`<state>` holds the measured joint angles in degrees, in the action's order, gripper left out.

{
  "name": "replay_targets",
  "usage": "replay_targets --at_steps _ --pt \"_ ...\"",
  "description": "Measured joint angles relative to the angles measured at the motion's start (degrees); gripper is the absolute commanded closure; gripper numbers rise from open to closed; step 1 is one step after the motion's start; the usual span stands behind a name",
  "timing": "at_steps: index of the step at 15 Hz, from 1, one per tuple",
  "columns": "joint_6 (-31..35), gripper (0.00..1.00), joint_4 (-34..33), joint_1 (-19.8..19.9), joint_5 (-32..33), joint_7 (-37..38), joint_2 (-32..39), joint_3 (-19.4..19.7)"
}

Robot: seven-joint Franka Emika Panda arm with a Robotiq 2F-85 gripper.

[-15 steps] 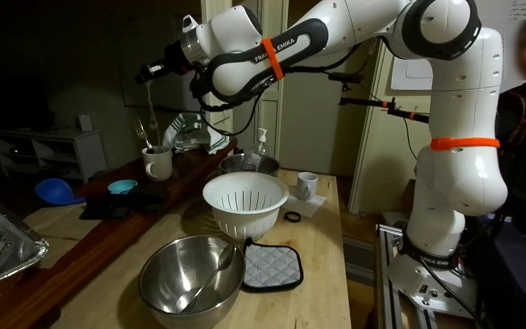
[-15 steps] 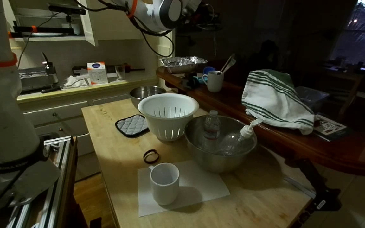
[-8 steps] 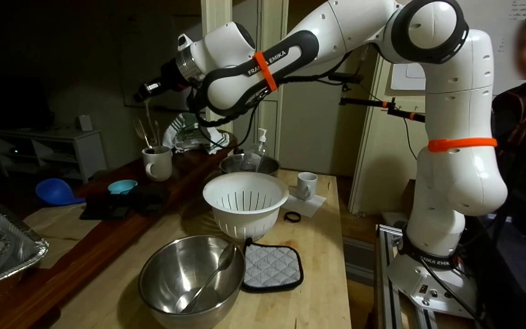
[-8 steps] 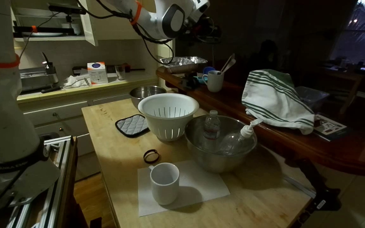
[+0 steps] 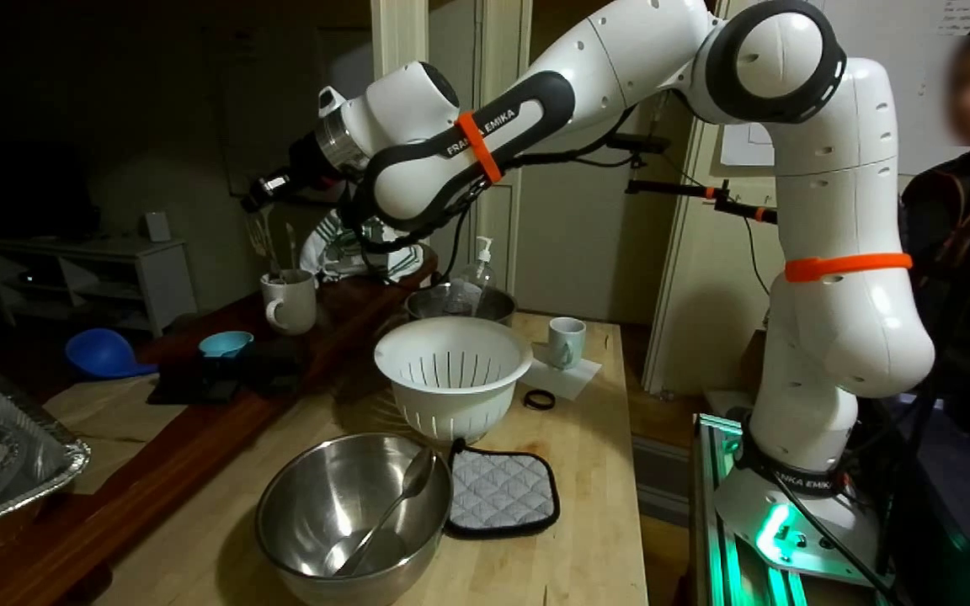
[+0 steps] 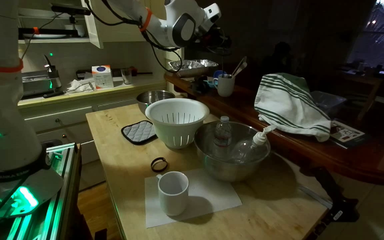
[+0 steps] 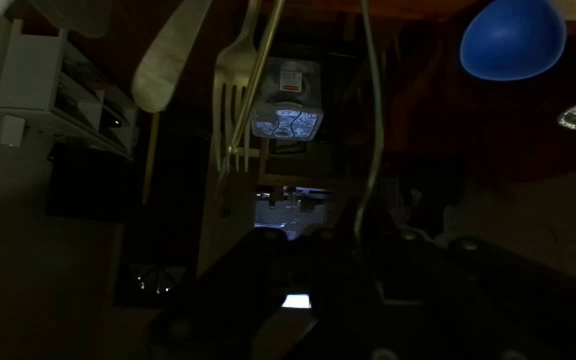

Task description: Take the fork out of the metal bowl and put it into the white cup

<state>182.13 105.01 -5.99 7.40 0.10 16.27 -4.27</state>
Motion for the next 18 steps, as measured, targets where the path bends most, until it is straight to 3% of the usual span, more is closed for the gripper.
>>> replay_targets --at_steps 5,9,10,12,15,18 --pt "0.0 0.98 0.1 0.9 -0.6 0.0 0.2 0.3" --pt "-0.2 0.98 0.0 3.0 -0.8 0.0 1.8 -2.1" --pt "-0.5 0.69 -0.1 3.8 -1.1 0.0 2.4 -3.1" --pt "-1.3 0.63 -0.1 5.4 -1.8 0.0 3.4 -5.2" --pt "-2.7 0.39 -0.1 7.0 -2.0 0.0 3.8 -6.5" --pt "-2.7 0.17 -0.3 6.9 -2.0 0.0 2.9 -5.0"
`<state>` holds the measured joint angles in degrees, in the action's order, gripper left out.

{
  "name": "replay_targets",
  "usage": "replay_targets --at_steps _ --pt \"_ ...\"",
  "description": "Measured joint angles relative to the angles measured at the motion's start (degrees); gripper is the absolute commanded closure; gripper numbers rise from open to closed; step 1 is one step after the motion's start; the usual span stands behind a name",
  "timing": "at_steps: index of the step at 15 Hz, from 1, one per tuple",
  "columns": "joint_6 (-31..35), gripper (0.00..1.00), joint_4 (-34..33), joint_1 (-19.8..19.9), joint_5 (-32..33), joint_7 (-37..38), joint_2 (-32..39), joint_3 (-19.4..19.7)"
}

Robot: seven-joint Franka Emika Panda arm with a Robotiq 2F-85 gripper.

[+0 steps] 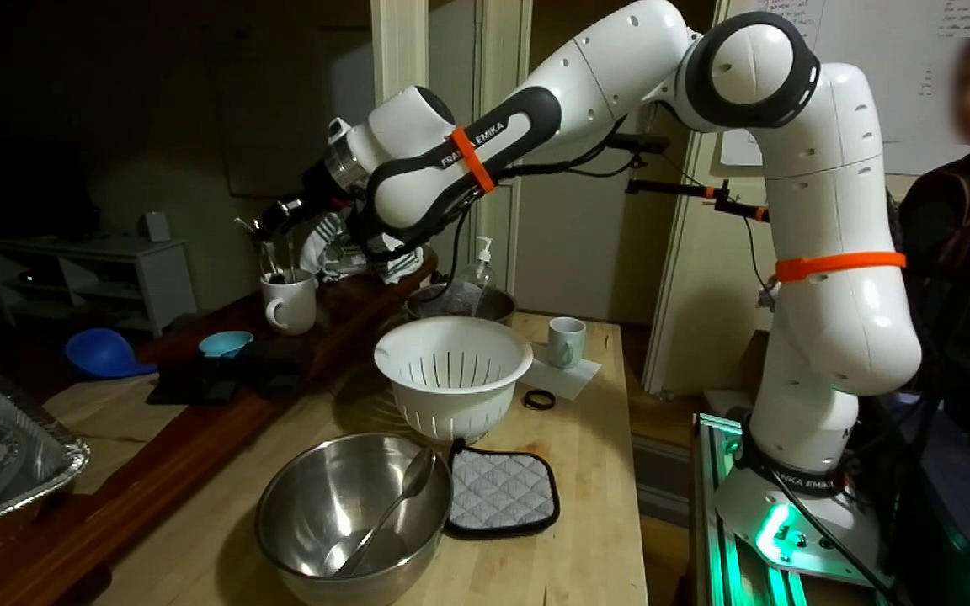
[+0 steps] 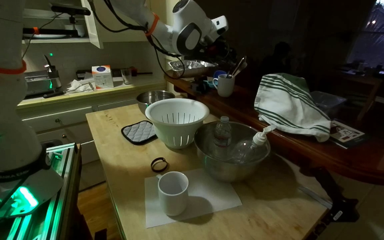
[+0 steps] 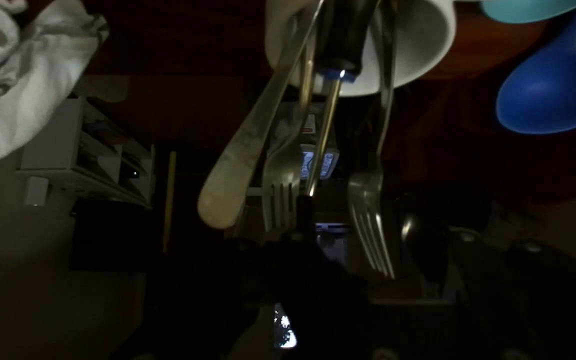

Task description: Take the fork out of the metal bowl and put it into the white cup

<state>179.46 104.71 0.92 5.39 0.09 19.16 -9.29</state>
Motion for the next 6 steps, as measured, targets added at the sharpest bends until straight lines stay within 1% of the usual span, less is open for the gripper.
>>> replay_targets --at_steps 2,3,4,6 --pt "0.0 0.03 -0.5 -1.5 1.3 0.1 -2.4 2.6" --pt "-0.1 0.0 -0.6 -2.8 2.6 0.3 -4.2 4.3" --pt "-1.2 0.0 -0.7 -4.3 4.2 0.8 -6.4 6.0" --pt "-5.8 0.0 -1.0 -7.6 9.2 2.9 -11.5 9.0"
